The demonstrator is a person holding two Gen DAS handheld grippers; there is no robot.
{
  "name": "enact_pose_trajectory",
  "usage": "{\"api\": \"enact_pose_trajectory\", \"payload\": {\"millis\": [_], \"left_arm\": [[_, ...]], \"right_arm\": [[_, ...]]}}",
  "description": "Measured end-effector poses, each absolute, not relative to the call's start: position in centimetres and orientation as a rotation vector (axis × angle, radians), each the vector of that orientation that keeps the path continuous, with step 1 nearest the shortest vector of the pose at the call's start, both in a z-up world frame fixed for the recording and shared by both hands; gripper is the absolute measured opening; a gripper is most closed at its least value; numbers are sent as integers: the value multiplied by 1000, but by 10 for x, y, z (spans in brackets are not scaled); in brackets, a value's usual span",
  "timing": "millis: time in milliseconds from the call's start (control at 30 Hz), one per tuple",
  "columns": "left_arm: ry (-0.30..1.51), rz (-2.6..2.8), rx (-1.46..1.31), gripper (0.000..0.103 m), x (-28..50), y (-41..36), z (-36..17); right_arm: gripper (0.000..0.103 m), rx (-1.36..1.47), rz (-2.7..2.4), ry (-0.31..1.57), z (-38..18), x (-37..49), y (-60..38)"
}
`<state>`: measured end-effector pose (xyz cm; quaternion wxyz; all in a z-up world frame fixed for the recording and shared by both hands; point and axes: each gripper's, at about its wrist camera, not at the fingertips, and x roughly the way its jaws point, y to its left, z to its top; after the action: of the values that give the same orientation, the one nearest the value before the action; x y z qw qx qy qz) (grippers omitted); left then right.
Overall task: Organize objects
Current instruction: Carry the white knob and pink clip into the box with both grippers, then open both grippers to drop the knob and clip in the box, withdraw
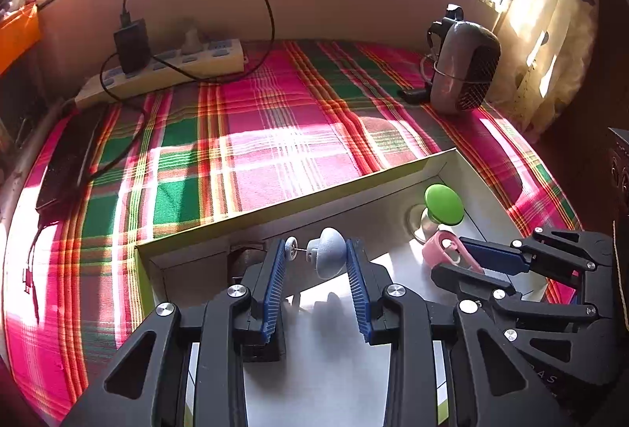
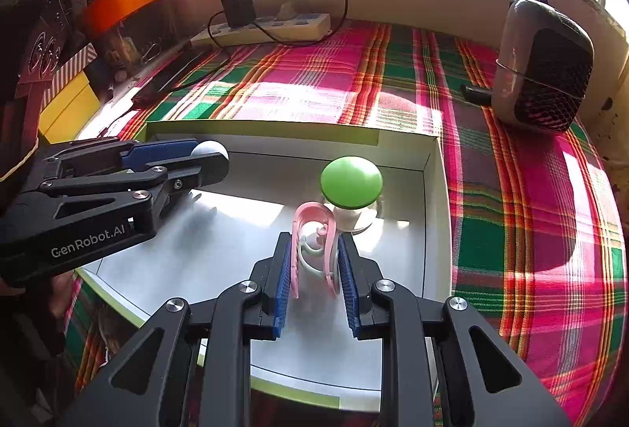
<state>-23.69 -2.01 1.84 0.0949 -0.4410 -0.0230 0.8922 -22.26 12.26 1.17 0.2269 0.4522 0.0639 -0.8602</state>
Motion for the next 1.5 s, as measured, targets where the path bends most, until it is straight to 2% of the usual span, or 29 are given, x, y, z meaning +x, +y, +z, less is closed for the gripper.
{"api": "enact_pose_trajectory", "payload": {"millis": [967,1500], "left_arm": [[23,2654,-1358,30,-250,-12,11],[9,2635,-1387,30,-252,-12,7]], "right_arm": [[24,1236,-2399,221,5,-230,114],[27,1236,-2414,202,5,-231,114]]}}
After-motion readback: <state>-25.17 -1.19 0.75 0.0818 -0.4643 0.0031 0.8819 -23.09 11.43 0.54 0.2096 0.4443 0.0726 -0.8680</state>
